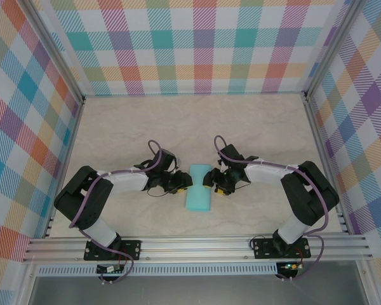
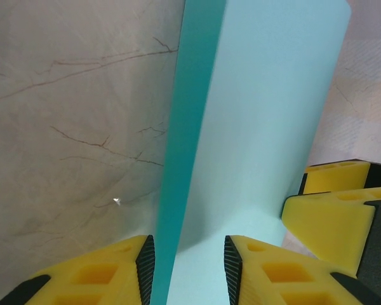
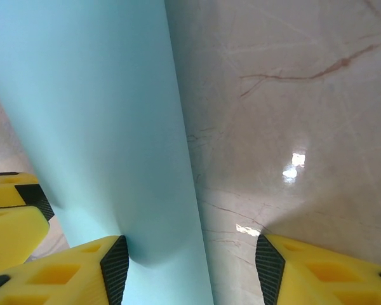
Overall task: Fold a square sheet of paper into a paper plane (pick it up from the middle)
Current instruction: First fold in half a square sheet of paper at the center of the table.
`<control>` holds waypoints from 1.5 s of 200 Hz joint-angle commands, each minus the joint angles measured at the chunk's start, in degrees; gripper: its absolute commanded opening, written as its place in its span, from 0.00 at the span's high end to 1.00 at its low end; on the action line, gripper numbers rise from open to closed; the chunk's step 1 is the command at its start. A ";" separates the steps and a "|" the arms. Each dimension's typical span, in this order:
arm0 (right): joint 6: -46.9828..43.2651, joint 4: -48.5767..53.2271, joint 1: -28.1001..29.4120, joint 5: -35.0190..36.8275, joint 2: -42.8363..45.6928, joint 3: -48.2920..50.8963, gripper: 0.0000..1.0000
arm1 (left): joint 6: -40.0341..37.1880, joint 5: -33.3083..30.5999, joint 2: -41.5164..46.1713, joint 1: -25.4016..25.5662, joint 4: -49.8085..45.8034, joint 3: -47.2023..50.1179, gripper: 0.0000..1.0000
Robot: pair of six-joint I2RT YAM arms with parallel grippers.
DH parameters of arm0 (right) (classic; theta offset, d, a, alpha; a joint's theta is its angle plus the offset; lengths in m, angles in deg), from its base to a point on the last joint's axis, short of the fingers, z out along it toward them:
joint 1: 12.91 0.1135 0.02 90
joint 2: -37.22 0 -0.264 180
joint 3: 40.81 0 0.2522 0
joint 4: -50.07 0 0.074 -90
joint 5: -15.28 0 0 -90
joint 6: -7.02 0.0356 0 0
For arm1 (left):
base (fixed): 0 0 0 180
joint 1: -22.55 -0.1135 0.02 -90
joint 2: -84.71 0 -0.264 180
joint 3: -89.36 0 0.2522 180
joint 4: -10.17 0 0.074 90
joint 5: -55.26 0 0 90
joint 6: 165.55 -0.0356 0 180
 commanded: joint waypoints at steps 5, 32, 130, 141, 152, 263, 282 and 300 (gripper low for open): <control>-0.39 -1.15 0.40 -0.44 1.58 0.90 0.42 | 0.91 0.79 -0.08 -0.51 2.59 -0.03 0.65; -0.22 -1.00 0.40 -0.29 1.38 0.79 0.41 | 1.70 1.08 -0.11 -0.51 3.87 -0.02 0.69; -0.44 0.26 0.39 0.52 0.88 0.54 0.41 | 0.36 0.24 -1.37 -0.51 2.10 -0.78 0.89; -0.52 0.45 0.41 0.62 0.65 0.38 0.41 | 0.36 0.33 -1.47 -0.51 2.27 -0.75 0.90; -0.50 0.54 0.42 0.61 0.49 0.30 0.41 | 0.31 0.47 -1.46 -0.51 2.37 -0.73 0.92; -1.10 4.32 0.40 2.44 5.36 -1.07 0.38 | 2.31 -1.75 -3.64 -0.33 5.46 1.52 1.00; -1.31 4.97 0.37 2.79 6.50 -1.16 0.37 | 2.97 -1.45 -4.00 -0.09 6.39 1.77 1.00; -1.38 5.32 0.44 2.83 6.68 -1.21 0.37 | 3.28 -1.35 -3.88 0.09 6.80 1.77 1.00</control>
